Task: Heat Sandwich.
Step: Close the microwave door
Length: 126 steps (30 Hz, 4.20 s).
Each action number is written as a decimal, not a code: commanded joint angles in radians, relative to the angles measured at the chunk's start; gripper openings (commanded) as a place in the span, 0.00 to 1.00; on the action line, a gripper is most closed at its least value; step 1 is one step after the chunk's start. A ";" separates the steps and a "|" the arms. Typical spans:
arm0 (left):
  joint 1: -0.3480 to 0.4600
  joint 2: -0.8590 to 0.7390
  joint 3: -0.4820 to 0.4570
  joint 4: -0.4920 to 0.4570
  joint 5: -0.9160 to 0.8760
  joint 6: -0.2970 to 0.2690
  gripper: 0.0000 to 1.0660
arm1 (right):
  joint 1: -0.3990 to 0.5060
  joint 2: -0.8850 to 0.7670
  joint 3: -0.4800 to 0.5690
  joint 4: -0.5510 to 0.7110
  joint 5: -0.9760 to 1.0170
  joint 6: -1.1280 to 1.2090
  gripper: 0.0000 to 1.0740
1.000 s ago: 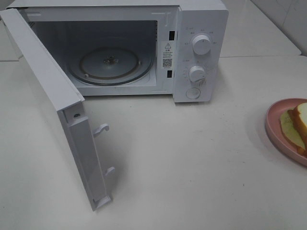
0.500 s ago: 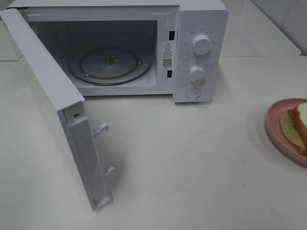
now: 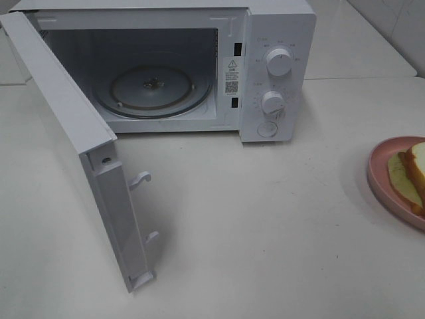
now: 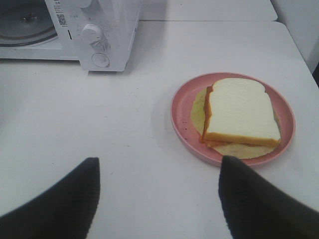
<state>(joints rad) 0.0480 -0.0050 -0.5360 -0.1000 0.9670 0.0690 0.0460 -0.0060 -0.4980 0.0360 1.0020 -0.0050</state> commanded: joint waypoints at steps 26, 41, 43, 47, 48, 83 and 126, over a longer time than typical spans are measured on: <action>-0.111 0.128 0.217 -0.011 -0.587 -0.006 0.76 | -0.004 -0.025 0.002 -0.001 -0.005 -0.009 0.62; -0.247 0.504 0.282 -0.011 -1.000 -0.006 0.71 | -0.004 -0.025 0.002 -0.001 -0.005 -0.009 0.62; -0.247 0.583 0.282 -0.011 -1.093 -0.006 0.69 | -0.004 -0.025 0.002 -0.001 -0.005 -0.009 0.62; -0.247 0.684 0.282 -0.011 -1.171 -0.006 0.54 | -0.004 -0.025 0.002 -0.001 -0.005 -0.009 0.62; -0.247 0.684 0.282 -0.011 -1.171 -0.006 0.54 | -0.004 -0.025 0.002 -0.001 -0.005 -0.009 0.62; -0.247 1.367 0.282 0.413 -1.861 -0.302 0.00 | -0.004 -0.025 0.002 -0.001 -0.005 -0.009 0.62; -0.951 1.770 -0.224 -0.842 -1.963 0.504 0.00 | -0.004 -0.025 0.002 -0.001 -0.006 -0.009 0.59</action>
<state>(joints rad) -0.8720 1.7450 -0.7170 -0.8420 -0.9490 0.5290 0.0460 -0.0060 -0.4980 0.0360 1.0020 -0.0050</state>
